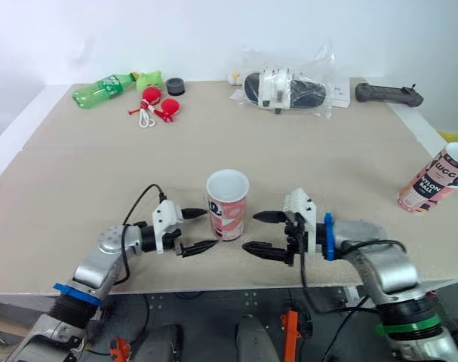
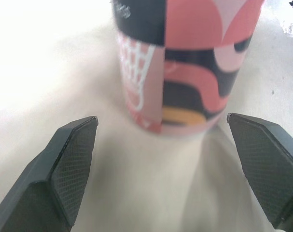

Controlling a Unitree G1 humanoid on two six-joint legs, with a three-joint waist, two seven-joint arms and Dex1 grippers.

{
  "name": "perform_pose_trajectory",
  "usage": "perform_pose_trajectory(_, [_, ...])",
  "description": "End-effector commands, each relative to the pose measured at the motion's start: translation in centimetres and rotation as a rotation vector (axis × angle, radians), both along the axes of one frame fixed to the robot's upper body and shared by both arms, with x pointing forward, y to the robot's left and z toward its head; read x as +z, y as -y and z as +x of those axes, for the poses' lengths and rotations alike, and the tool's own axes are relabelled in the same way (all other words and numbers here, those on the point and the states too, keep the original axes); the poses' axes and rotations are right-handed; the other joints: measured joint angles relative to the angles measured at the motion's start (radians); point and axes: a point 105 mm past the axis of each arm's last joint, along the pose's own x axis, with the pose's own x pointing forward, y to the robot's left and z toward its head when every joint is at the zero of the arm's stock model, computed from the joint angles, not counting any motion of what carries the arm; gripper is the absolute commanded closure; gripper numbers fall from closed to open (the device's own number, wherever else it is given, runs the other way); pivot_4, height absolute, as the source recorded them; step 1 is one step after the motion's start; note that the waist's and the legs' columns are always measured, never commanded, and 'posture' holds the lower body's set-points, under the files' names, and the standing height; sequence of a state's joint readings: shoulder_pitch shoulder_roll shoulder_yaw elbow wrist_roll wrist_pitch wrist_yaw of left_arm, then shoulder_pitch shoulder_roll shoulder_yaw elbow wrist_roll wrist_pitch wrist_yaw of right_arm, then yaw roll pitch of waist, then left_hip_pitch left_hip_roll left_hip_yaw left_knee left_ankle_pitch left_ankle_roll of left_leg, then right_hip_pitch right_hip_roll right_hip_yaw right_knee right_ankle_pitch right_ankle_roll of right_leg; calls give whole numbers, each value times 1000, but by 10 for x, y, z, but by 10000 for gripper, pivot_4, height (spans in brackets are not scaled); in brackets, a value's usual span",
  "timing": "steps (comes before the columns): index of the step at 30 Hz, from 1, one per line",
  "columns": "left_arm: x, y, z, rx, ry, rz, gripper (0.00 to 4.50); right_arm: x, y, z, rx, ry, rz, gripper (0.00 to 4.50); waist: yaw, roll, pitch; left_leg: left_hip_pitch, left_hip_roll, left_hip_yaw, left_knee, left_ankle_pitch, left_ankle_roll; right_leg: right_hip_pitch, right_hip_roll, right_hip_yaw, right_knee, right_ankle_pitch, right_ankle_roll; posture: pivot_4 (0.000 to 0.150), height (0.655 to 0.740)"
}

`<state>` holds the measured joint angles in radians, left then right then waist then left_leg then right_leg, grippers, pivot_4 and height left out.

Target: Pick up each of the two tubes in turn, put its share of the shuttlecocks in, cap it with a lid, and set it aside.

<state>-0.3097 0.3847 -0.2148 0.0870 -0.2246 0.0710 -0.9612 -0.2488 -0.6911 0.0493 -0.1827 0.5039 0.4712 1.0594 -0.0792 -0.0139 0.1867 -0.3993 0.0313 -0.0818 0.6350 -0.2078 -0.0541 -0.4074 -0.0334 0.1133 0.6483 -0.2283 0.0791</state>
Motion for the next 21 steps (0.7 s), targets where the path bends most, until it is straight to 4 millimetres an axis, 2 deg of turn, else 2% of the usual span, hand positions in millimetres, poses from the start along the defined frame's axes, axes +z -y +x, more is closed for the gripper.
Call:
perform_pose_trajectory(1, [-2, -20, -3, 24, -14, 13, 758, -3, -5, 8, -30, 55, 7, 0, 0, -1, 0, 0, 0, 0, 0, 0, 0, 0, 0, 0, 0, 0, 0, 1500, 7400])
perform_pose_trajectory(8, [-3, -41, -2, 63, -19, 45, 758, -8, -14, 10, -8, 30, 51, 0, 2, -1, 0, 0, 0, 0, 0, 0, 0, 0, 0, 0, 0, 0, 0, 1500, 7400])
perform_pose_trajectory(21, [2, -43, -14, -1, -61, 3, 758, -14, -37, 24, 30, 98, 39, 0, 2, -1, 1, -1, 1, 0, -1, 0, 0, 0, 0, 0, 0, -1, 0, 1500, 7400])
